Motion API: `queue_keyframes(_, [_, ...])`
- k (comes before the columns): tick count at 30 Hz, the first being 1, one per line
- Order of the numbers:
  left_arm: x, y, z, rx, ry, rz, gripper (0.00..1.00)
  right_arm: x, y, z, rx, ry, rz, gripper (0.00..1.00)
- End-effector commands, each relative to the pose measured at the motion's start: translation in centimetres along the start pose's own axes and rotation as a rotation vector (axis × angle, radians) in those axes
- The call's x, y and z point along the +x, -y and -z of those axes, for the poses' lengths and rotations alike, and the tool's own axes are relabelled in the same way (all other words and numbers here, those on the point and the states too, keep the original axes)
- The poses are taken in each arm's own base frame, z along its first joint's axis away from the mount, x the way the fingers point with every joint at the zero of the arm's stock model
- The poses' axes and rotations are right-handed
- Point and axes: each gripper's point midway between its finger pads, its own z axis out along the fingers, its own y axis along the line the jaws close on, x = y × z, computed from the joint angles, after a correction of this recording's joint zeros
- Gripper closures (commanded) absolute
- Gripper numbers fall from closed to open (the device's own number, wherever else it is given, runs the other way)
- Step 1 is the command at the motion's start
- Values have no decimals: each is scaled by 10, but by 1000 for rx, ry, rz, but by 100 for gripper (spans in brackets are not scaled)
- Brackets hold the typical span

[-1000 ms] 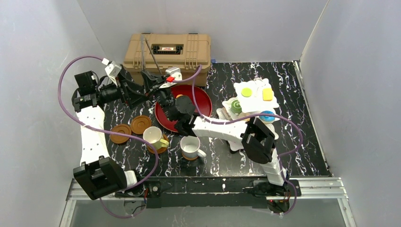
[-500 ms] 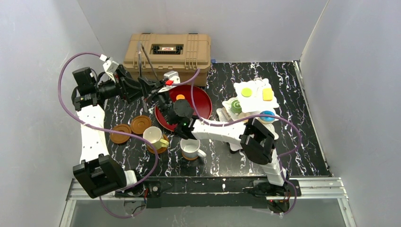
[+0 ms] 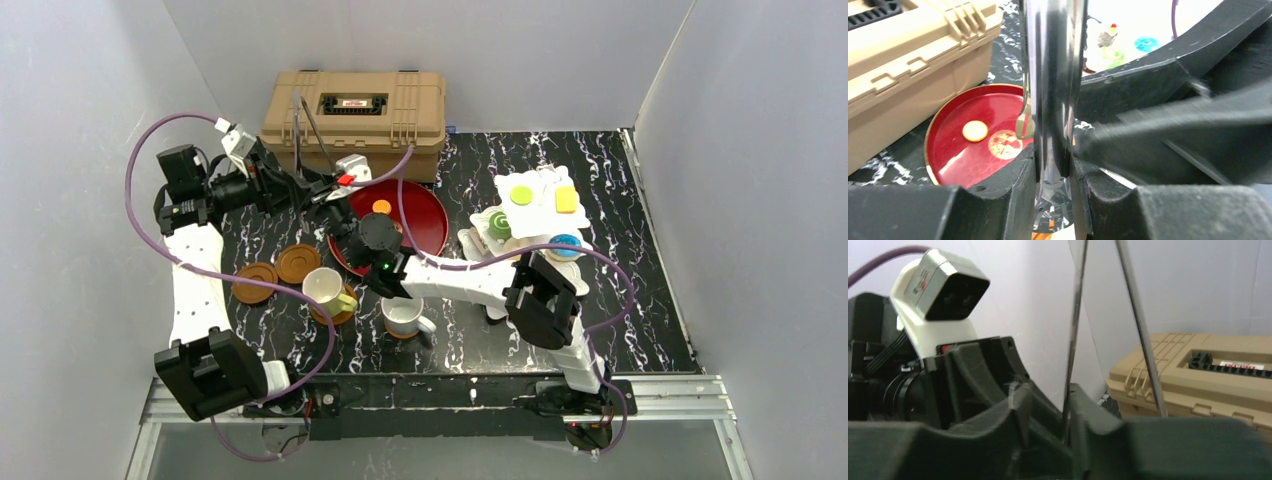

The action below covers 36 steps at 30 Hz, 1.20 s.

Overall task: Serve the afternoon tea
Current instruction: Pick up the clamp from the center of the board.

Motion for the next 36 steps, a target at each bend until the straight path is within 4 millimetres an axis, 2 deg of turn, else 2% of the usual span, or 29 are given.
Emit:
queue_keyframes(1, [4,-20,4,-111,-33,-80,91,-28,-26,-1,-30,12,-13,53])
queue_keyframes(4, [4,-30,5,-141,-43,-106,96,-23,-23,2,-12,-103,35,35])
queue_keyframes(7, [4,-37,4,-157,-46,-118,100,-21,-17,11,-1,-205,80,5])
queue_keyframes(8, [3,-39,4,-162,-45,-123,100,-22,-14,16,-1,-228,86,2])
queue_keyframes(14, [-2,-40,4,-151,-38,-133,99,-53,6,46,7,-310,79,2])
queue_keyframes(16, [-5,-35,3,-131,-32,-131,98,-70,23,44,30,-323,74,2])
queue_keyframes(18, [-7,-30,3,-114,-25,-128,96,-76,36,40,21,-349,76,2])
queue_keyframes(22, [-9,-27,1,-99,-20,-114,95,-73,49,17,-81,-425,10,2])
queue_keyframes(30, [-12,-25,1,-89,-15,-111,92,-62,31,-2,-211,-375,-51,2])
queue_keyframes(34, [-12,-24,1,-87,-15,-114,91,-57,14,-9,-285,-343,-138,2])
queue_keyframes(36, [-13,-23,1,-85,-15,-117,91,-53,12,-13,-290,-324,-173,2])
